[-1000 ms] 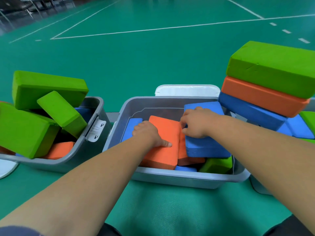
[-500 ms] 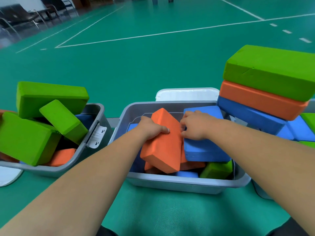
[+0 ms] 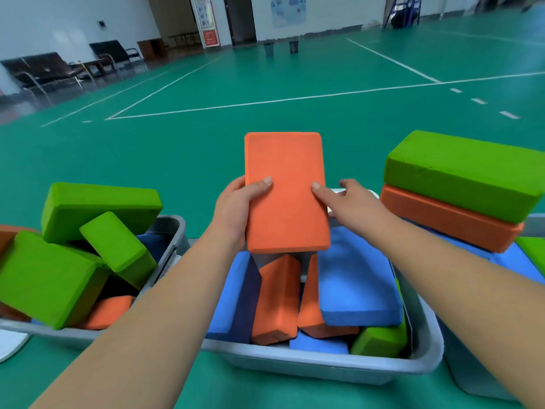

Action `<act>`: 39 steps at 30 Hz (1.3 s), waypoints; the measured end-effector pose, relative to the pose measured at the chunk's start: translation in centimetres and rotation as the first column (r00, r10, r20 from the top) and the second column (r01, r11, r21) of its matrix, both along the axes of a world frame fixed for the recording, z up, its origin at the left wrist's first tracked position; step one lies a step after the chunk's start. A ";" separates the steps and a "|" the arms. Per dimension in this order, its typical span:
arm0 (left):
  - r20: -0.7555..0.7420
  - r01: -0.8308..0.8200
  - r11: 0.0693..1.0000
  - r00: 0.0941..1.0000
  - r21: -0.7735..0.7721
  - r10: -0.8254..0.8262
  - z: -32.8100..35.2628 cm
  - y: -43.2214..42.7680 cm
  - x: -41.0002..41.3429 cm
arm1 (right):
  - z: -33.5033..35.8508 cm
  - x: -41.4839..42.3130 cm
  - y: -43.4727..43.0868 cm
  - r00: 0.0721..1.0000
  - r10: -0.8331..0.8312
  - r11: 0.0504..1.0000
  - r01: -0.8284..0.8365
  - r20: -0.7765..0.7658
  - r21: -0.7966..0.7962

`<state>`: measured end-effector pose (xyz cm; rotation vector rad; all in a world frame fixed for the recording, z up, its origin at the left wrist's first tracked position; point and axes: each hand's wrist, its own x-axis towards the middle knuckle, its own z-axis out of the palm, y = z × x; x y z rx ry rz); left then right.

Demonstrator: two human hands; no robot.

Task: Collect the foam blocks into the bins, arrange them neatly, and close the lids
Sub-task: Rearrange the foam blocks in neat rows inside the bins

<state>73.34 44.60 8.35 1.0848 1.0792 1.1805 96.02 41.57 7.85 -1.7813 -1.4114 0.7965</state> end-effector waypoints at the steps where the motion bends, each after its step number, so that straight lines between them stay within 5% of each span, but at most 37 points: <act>1: 0.082 0.046 0.999 0.996 -0.018 -0.044 0.1 -0.1 0.2 | 0.8 0.0 -0.1 0.992 -0.006 1.000 0.009 -0.129 0.025; 4: 0.184 0.143 0.988 0.974 -0.063 -0.129 0.2 -0.2 1.1 | 3.0 -0.1 -0.6 0.931 0.044 0.995 -0.009 -0.362 0.097; 12: 0.078 0.225 0.974 0.971 0.021 -0.226 1.4 -0.3 5.3 | 5.4 2.7 -2.3 0.874 -0.050 0.982 0.132 -0.483 0.137; 15: 0.080 0.245 0.969 0.967 -0.024 -0.242 1.5 -0.4 7.2 | 6.1 4.2 -3.1 0.892 -0.145 0.965 0.223 -0.429 0.139; 19: 0.171 0.258 0.965 0.954 -0.041 -0.248 2.9 -0.9 10.5 | 8.4 6.6 -4.5 0.958 -0.241 0.943 0.269 -0.155 0.196; 23: 0.232 0.185 0.980 0.959 -0.078 -0.162 5.4 -2.4 14.6 | 10.2 9.9 -6.4 0.916 -0.401 0.875 0.377 0.021 0.305; 30: 0.341 0.195 0.974 0.929 -0.117 -0.145 9.9 -3.8 24.2 | 10.6 15.8 -7.6 0.767 -0.626 0.697 0.630 -0.138 0.341; 35: -0.082 0.196 0.967 0.974 -0.160 -0.211 10.8 -5.0 28.1 | 11.5 20.2 -7.6 0.742 -0.630 0.671 0.669 -0.232 0.320; 39: -0.204 0.253 0.931 0.929 -0.263 -0.310 10.8 -5.7 29.2 | 11.1 22.0 -7.7 0.761 -0.610 0.705 0.648 -0.219 0.287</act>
